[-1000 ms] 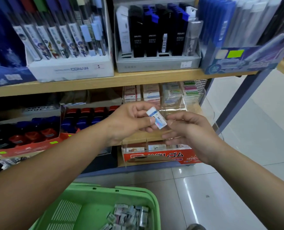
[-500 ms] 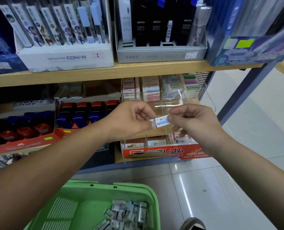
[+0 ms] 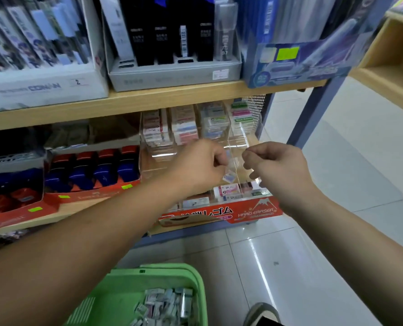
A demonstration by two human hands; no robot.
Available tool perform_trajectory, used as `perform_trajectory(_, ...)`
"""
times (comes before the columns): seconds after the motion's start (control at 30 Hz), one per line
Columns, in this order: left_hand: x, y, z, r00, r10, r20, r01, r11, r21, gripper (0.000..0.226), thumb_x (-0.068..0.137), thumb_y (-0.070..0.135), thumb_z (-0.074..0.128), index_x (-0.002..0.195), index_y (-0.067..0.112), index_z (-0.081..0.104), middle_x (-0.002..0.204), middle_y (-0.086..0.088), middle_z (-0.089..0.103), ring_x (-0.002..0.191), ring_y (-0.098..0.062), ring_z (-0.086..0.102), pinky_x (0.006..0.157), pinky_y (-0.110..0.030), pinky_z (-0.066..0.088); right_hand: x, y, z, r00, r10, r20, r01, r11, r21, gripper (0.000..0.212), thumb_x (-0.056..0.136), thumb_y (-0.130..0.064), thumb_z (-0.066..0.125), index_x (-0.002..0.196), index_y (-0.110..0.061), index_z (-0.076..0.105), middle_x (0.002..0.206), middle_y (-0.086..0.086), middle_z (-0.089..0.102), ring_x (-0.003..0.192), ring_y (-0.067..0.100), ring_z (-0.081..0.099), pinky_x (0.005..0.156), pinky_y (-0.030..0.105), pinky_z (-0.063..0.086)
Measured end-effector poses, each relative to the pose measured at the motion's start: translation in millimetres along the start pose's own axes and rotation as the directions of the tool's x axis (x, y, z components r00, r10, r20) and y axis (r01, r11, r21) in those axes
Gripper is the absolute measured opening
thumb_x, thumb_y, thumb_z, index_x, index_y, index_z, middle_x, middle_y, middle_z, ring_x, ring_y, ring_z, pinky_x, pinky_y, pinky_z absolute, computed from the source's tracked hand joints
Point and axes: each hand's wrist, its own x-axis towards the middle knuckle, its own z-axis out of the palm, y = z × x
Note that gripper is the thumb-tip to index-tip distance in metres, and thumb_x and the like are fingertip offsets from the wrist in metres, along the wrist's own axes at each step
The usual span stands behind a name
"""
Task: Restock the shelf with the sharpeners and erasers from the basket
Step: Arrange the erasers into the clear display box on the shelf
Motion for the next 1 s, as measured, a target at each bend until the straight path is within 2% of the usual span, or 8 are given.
perform_trajectory(0.13,3,3,8,0.997,0.065,-0.033,-0.054,0.964,0.262,0.012,0.09,0.021,0.069,0.083,0.027,0.077,0.08,0.014,0.07,0.074,-0.007,0.065,0.063,-0.03,0.055,-7,1,-6,0.995,0.049,0.083,-0.056,0.994,0.089,0.008,0.096,-0.015,0.071,0.091,-0.016,0.078,0.076,-0.003,0.077,0.061,0.015,0.072,0.05,0.018,0.051)
perform_trajectory(0.3,8,7,8,0.98,0.057,0.191,-0.172,0.729,0.663,0.019,0.095,0.024,0.054,0.084,0.024,0.07,0.075,0.005,0.061,0.073,-0.018,0.061,0.051,-0.028,0.04,-10,2,-11,0.988,0.067,0.14,-0.081,0.992,0.099,0.006,0.097,-0.02,0.072,0.093,-0.019,0.077,0.082,-0.001,0.078,0.071,0.02,0.076,0.058,0.03,0.061)
perform_trajectory(0.4,10,6,2,0.948,-0.031,0.317,-0.172,0.788,0.592,0.026,0.102,0.033,0.049,0.088,0.026,0.069,0.08,0.004,0.064,0.078,-0.019,0.061,0.059,-0.032,0.048,-13,1,-10,0.984,0.07,0.165,-0.084,0.993,0.078,0.005,0.097,-0.02,0.073,0.098,-0.018,0.077,0.084,0.001,0.079,0.076,0.024,0.076,0.067,0.037,0.065)
perform_trajectory(0.47,5,3,-4,0.918,-0.028,0.396,-0.194,0.839,0.509,0.024,0.105,0.04,0.047,0.12,0.036,0.067,0.11,0.004,0.07,0.096,-0.018,0.063,0.079,-0.035,0.055,-15,0,-10,0.981,0.056,0.186,-0.067,0.996,0.053,0.005,0.097,-0.018,0.073,0.098,-0.016,0.077,0.083,0.002,0.079,0.076,0.026,0.076,0.071,0.04,0.065)
perform_trajectory(0.57,-16,1,-18,0.913,0.052,0.403,-0.177,0.944,0.277,0.046,0.106,0.032,0.054,0.152,0.037,0.046,0.131,0.013,0.062,0.1,-0.008,0.061,0.08,-0.009,0.046,-22,-5,-12,0.977,0.024,0.214,-0.027,1.0,0.008,0.004,0.097,-0.018,0.073,0.095,-0.019,0.077,0.083,0.001,0.079,0.076,0.024,0.076,0.074,0.041,0.065)
perform_trajectory(0.7,-42,-5,-35,0.961,0.079,0.265,-0.109,0.989,0.099,0.039,0.102,0.032,0.064,0.14,0.03,0.06,0.13,0.014,0.064,0.097,0.005,0.059,0.077,-0.007,0.04,-37,-16,-10,0.958,-0.018,0.285,0.047,0.995,-0.093,0.002,0.095,-0.025,0.076,0.094,-0.024,0.077,0.087,-0.004,0.08,0.084,0.019,0.077,0.084,0.044,0.063)
perform_trajectory(0.83,-94,-24,-44,0.996,0.058,0.07,-0.054,0.997,-0.059,0.019,0.098,0.036,0.069,0.114,0.028,0.075,0.095,0.014,0.07,0.077,0.003,0.063,0.065,-0.015,0.048,-62,-32,0,0.904,-0.118,0.411,0.213,0.958,-0.193,0.004,0.093,-0.028,0.078,0.091,-0.024,0.078,0.083,-0.003,0.079,0.08,0.016,0.075,0.082,0.042,0.063)
perform_trajectory(1.0,-185,-65,-31,0.99,-0.047,-0.135,0.011,0.967,-0.256,0.018,0.096,0.027,0.072,0.08,0.017,0.075,0.059,0.014,0.061,0.051,0.002,0.05,0.05,-0.019,0.038,-117,-32,43,0.665,-0.102,0.74,0.407,0.88,-0.245,0.012,0.09,-0.037,0.08,0.089,-0.024,0.08,0.077,-0.008,0.074,0.068,0.004,0.063,0.068,0.026,0.053)
